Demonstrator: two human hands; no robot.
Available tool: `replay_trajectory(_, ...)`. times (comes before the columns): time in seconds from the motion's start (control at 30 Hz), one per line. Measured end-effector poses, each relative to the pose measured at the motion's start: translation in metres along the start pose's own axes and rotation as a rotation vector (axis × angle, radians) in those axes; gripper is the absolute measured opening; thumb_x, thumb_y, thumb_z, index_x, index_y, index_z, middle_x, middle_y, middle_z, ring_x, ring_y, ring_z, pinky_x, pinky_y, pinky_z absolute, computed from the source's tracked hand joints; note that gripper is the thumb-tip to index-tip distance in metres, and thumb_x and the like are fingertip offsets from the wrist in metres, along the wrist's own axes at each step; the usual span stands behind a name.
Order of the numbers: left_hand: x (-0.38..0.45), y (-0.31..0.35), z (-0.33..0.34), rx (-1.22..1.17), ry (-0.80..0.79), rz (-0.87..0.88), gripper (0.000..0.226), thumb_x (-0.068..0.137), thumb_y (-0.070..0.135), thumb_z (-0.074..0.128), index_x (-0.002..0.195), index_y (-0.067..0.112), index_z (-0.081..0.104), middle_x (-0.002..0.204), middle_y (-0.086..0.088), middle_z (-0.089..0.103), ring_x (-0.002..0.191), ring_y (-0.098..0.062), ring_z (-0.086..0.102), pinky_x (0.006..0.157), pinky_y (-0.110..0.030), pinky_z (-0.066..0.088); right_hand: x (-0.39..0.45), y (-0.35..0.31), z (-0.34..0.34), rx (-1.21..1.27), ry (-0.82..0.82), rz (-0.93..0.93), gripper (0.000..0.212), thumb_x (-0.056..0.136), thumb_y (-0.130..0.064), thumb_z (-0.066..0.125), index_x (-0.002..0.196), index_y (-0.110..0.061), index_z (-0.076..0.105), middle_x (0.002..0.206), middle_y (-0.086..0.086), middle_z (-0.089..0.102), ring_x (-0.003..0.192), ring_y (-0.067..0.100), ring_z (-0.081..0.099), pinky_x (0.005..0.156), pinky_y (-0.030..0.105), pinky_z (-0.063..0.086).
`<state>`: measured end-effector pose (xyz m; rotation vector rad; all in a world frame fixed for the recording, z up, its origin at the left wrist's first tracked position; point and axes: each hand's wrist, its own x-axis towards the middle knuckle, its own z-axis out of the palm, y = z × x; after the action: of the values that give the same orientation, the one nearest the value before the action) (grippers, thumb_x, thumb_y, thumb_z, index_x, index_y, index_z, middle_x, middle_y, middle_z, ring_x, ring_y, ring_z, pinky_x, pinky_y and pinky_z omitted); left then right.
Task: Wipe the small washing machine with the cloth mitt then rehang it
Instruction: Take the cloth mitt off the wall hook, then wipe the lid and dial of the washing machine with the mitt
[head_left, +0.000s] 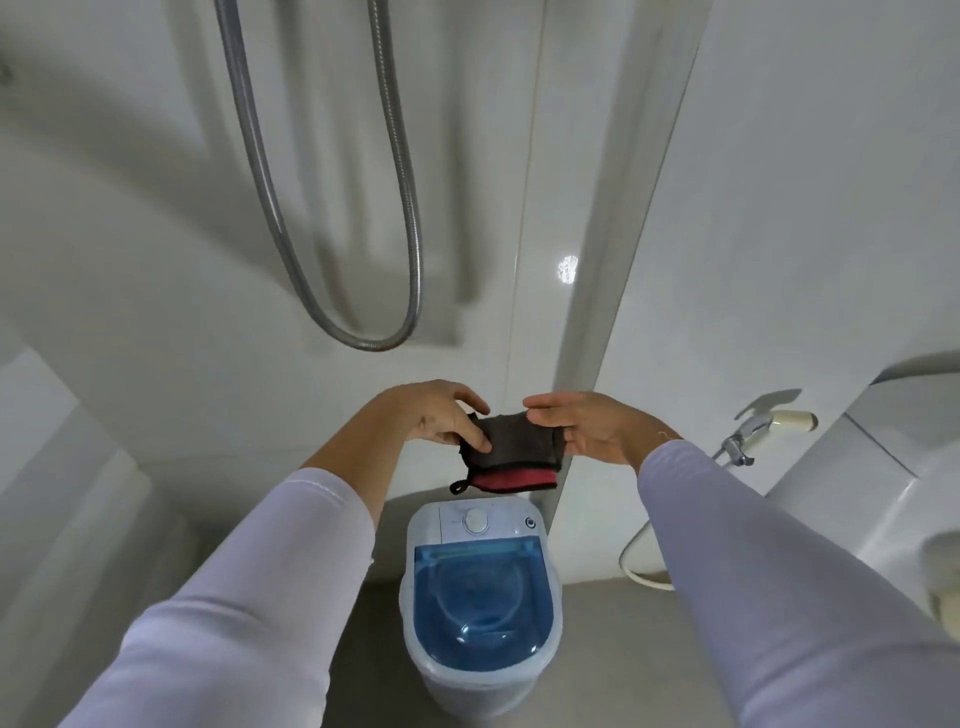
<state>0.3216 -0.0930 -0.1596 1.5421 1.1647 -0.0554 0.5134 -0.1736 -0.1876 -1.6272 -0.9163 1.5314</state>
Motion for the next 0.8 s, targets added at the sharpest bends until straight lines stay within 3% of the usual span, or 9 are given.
replay_trajectory(0.1,0.036,-0.026,0.026,0.227,0.054,0.064,0.048,0.069,0.007,0.079,0.114,0.013,0.064,0.118,-0.007,0.063,0.108,-0.019,0.061,0.091,-0.026,0.052,0.023,0.041,-0.01,-0.164,-0.037,0.026,0.051,0.081,-0.006,0.068,0.129,-0.006,0.051,0.122,0.008,0.059,0.119,0.025,0.053,0.105,0.035,0.043)
replay_trajectory(0.23,0.078,-0.055,0.057,0.45,0.171,0.178,0.037,0.07,0.022,0.077,0.106,0.017,0.07,0.103,0.002,0.063,0.095,-0.012,0.057,0.075,-0.021,0.044,0.052,0.087,-0.025,-0.335,0.008,0.002,0.039,0.075,-0.003,0.073,0.112,-0.009,0.063,0.107,0.009,0.065,0.111,0.028,0.059,0.101,0.035,0.047)
replay_trajectory(0.4,0.136,-0.088,0.092,0.474,0.259,0.3,0.028,0.072,0.026,0.075,0.098,0.019,0.072,0.098,0.002,0.066,0.084,-0.011,0.057,0.057,-0.015,0.041,0.087,0.14,-0.039,-0.648,0.121,-0.058,0.027,0.07,-0.013,0.079,0.094,-0.01,0.066,0.087,0.005,0.065,0.08,0.018,0.061,0.07,0.022,0.051)
replay_trajectory(0.47,0.159,-0.105,0.103,0.479,0.287,0.343,0.027,0.073,0.028,0.073,0.099,0.02,0.072,0.098,0.003,0.067,0.082,-0.01,0.058,0.058,-0.015,0.041,0.1,0.163,-0.044,-0.677,0.164,-0.087,0.024,0.069,-0.016,0.079,0.088,-0.01,0.067,0.082,0.004,0.064,0.077,0.016,0.059,0.068,0.023,0.048)
replay_trajectory(0.6,0.185,-0.136,0.117,0.477,0.341,0.414,0.03,0.08,0.03,0.066,0.107,0.019,0.068,0.1,0.005,0.063,0.091,-0.012,0.055,0.071,-0.019,0.039,0.114,0.2,-0.05,-0.513,0.235,-0.186,0.014,0.069,-0.018,0.079,0.08,-0.018,0.069,0.082,0.003,0.068,0.076,0.017,0.062,0.069,0.023,0.048)
replay_trajectory(0.7,0.19,-0.153,0.13,0.455,0.406,0.474,0.027,0.083,0.032,0.063,0.106,0.017,0.063,0.096,0.003,0.059,0.089,-0.015,0.053,0.062,-0.02,0.038,0.117,0.227,-0.052,-0.209,0.236,-0.248,0.031,0.075,-0.013,0.072,0.105,-0.008,0.066,0.098,0.011,0.068,0.087,0.025,0.064,0.073,0.028,0.053)
replay_trajectory(0.8,0.179,-0.16,0.145,0.452,0.447,0.521,0.022,0.085,0.034,0.061,0.1,0.018,0.061,0.096,0.002,0.058,0.089,-0.017,0.051,0.059,-0.017,0.034,0.105,0.244,-0.045,0.048,0.169,-0.263,0.019,0.083,-0.012,0.061,0.101,-0.009,0.062,0.096,0.013,0.066,0.086,0.026,0.063,0.077,0.038,0.055)
